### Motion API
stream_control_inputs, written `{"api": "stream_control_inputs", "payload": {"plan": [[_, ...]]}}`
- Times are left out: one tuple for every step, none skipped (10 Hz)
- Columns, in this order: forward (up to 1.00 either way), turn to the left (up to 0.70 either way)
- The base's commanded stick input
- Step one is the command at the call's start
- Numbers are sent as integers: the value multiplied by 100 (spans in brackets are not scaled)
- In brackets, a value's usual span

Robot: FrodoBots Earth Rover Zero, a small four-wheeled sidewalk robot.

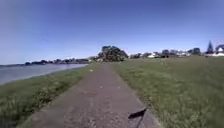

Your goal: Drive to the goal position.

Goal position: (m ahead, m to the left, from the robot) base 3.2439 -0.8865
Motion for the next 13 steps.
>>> {"api": "stream_control_inputs", "payload": {"plan": [[70,0],[70,0],[70,0],[70,0],[70,0],[70,0],[70,0],[70,0],[70,-9],[70,0],[70,0],[70,0],[70,0]]}}
